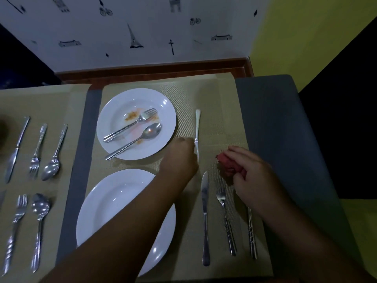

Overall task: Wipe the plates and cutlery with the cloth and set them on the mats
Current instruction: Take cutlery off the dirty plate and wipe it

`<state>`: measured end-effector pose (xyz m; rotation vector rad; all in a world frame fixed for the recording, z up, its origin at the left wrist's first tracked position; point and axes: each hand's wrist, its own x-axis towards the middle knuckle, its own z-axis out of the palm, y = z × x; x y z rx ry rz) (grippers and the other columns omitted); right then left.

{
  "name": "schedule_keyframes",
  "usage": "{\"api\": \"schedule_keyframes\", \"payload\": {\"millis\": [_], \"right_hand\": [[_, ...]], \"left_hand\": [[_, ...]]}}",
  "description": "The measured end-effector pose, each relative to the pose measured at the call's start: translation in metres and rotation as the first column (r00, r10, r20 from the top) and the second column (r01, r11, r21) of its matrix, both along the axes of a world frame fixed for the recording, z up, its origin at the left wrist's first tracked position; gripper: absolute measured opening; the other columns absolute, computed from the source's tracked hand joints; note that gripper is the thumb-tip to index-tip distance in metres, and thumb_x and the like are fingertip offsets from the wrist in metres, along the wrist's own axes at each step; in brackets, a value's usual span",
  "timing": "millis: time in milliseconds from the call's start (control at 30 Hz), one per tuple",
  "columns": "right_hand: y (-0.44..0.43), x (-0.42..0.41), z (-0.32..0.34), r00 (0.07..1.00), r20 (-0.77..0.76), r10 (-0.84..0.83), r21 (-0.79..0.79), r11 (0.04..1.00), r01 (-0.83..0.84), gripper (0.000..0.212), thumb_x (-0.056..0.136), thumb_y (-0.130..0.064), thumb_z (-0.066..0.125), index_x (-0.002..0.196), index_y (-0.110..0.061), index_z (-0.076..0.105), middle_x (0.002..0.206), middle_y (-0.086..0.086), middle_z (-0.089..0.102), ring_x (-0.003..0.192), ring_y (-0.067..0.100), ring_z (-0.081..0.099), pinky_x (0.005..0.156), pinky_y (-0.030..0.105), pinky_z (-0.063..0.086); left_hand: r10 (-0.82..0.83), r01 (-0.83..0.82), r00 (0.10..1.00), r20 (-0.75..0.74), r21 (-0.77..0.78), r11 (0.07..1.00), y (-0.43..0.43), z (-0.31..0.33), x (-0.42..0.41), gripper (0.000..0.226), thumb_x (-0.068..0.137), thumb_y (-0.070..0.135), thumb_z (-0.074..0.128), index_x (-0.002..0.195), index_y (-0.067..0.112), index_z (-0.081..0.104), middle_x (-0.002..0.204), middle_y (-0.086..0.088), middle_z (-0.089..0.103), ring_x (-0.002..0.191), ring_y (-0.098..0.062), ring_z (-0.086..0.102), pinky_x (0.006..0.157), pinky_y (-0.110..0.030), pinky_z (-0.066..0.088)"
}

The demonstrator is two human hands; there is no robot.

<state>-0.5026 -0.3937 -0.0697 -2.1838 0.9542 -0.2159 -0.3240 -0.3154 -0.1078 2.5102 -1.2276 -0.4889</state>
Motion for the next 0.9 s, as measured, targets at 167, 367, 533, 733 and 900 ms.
{"api": "schedule_keyframes", "payload": {"millis": [167,367,533,733,900], "right_hand": [[0.003,0.001,0.0,0.998,0.008,0.057,-0.051,0.997,-0.056,0.062,0.082,0.009,0.056,0.135,-0.023,0.055,0.143,-0.009,0.047,0.13,0.004,0.039,0.104,0.011,0.027],[0.003,0.003,-0.003,0.981,-0.033,0.192,-0.142,0.971,-0.195,0.06,0.079,0.012,0.058,0.132,-0.015,0.058,0.139,-0.003,0.052,0.129,0.013,0.043,0.106,0.019,0.03],[-0.004,0.01,-0.001,0.964,-0.039,0.263,-0.186,0.946,-0.265,0.051,0.078,0.011,0.059,0.124,-0.009,0.062,0.131,0.004,0.057,0.121,0.018,0.05,0.1,0.016,0.03],[-0.006,0.009,0.003,0.967,-0.018,0.253,-0.206,0.946,-0.251,0.05,0.077,0.012,0.058,0.123,-0.008,0.063,0.13,0.005,0.058,0.12,0.019,0.051,0.1,0.019,0.034],[-0.004,-0.004,0.008,0.968,0.036,0.249,-0.235,0.944,-0.234,0.05,0.073,0.015,0.057,0.117,-0.005,0.066,0.125,0.007,0.061,0.113,0.018,0.053,0.099,0.008,0.031]], "left_hand": [[-0.435,0.406,0.891,0.132,0.202,0.891,0.018,-0.014,0.007,0.064,0.103,0.029,0.05,0.159,0.015,0.024,0.167,-0.008,0.02,0.154,-0.029,0.018,0.123,-0.041,0.017],[-0.431,0.402,0.896,0.102,0.222,0.888,0.01,-0.028,0.003,0.062,0.108,0.031,0.032,0.161,0.012,0.007,0.17,-0.008,0.003,0.156,-0.026,0.001,0.125,-0.04,0.005],[-0.399,0.378,0.913,0.085,0.189,0.906,-0.005,-0.034,0.013,0.063,0.108,0.031,0.036,0.161,0.012,0.009,0.17,-0.008,0.005,0.156,-0.027,0.004,0.124,-0.041,0.011],[-0.352,0.345,0.932,0.092,0.082,0.935,0.008,-0.018,0.008,0.065,0.104,0.029,0.046,0.16,0.01,0.019,0.167,-0.012,0.018,0.155,-0.03,0.016,0.126,-0.046,0.016],[-0.555,0.536,0.797,0.239,0.142,0.832,0.078,0.0,-0.042,0.059,0.095,0.036,0.045,0.148,0.009,0.048,0.153,-0.013,0.047,0.144,-0.033,0.042,0.118,-0.048,0.024]]}}
